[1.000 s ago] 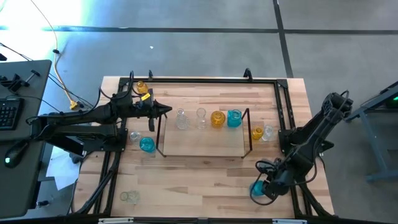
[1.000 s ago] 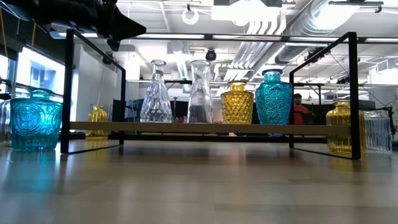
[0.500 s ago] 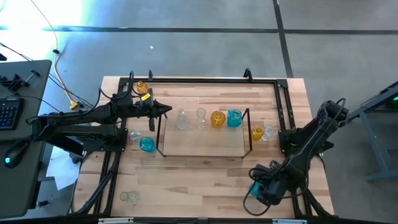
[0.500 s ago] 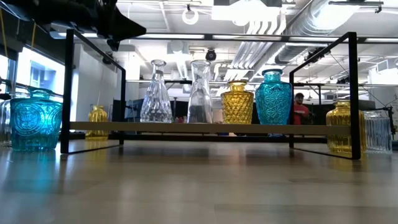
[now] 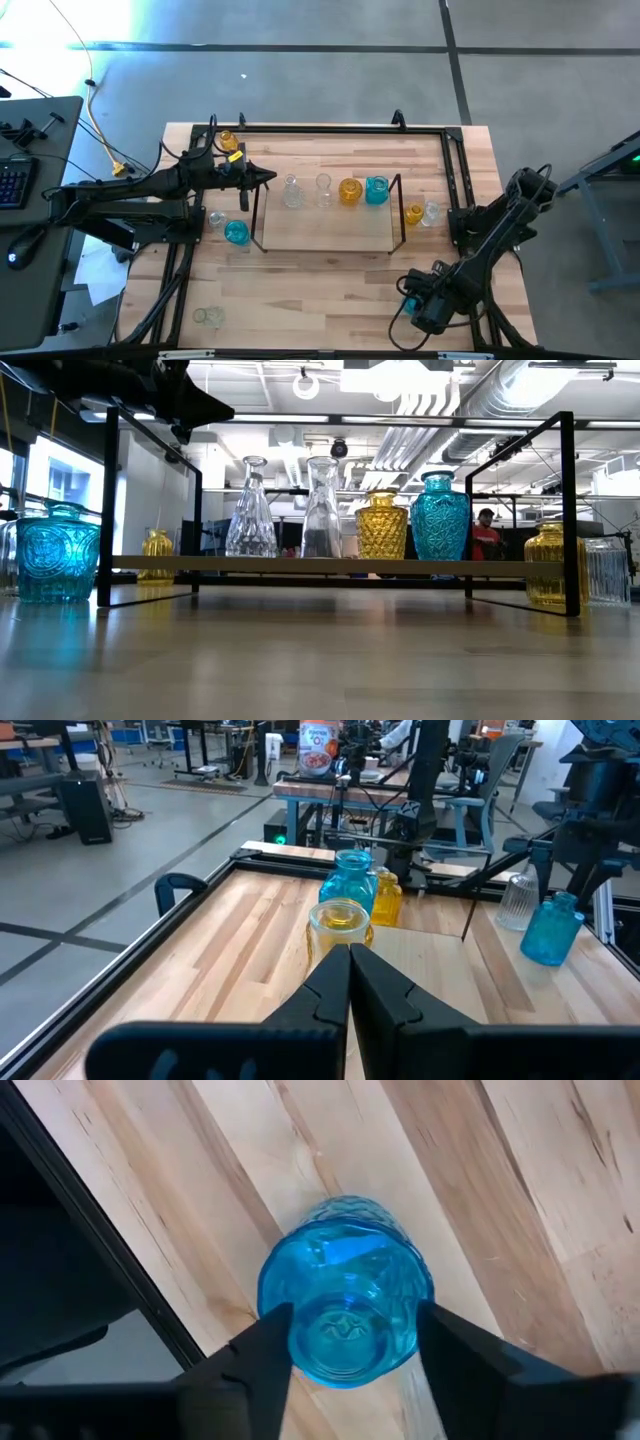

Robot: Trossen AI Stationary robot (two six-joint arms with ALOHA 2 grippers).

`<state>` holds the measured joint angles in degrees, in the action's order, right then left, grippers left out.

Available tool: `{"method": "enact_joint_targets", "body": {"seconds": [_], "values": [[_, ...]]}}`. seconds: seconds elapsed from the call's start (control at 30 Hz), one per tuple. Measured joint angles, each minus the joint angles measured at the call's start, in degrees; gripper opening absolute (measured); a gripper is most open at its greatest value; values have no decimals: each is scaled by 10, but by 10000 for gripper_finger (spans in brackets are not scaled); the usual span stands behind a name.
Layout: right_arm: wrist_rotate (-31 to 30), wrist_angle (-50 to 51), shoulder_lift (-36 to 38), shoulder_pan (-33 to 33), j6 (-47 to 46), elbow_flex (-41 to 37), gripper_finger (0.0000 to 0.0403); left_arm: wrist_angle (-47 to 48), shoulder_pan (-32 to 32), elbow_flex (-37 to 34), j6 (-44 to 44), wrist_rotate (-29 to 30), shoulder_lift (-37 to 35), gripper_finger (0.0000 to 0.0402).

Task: Sort vases onto shelf
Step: Put the blue vase on the shelf aligned with the other blue vase

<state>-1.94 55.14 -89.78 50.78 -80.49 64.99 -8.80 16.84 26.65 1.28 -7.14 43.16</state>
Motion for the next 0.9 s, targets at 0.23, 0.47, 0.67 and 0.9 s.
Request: {"method": "enact_joint_targets", "body": {"seconds": [0.23, 0.47, 0.67, 0.9], "values": [[4, -5, 1, -15, 24, 0, 92, -2, 0, 0, 4, 0, 0, 0], [39, -3, -4, -51, 75, 19, 92, -20, 0, 0, 1, 4, 0, 0], [35, 2, -3, -98, 146, 80, 92, -20, 0, 0, 1, 4, 0, 0], [28, 36, -3, -171, 261, 164, 93, -22, 0, 0, -12, 19, 0, 0]]}}
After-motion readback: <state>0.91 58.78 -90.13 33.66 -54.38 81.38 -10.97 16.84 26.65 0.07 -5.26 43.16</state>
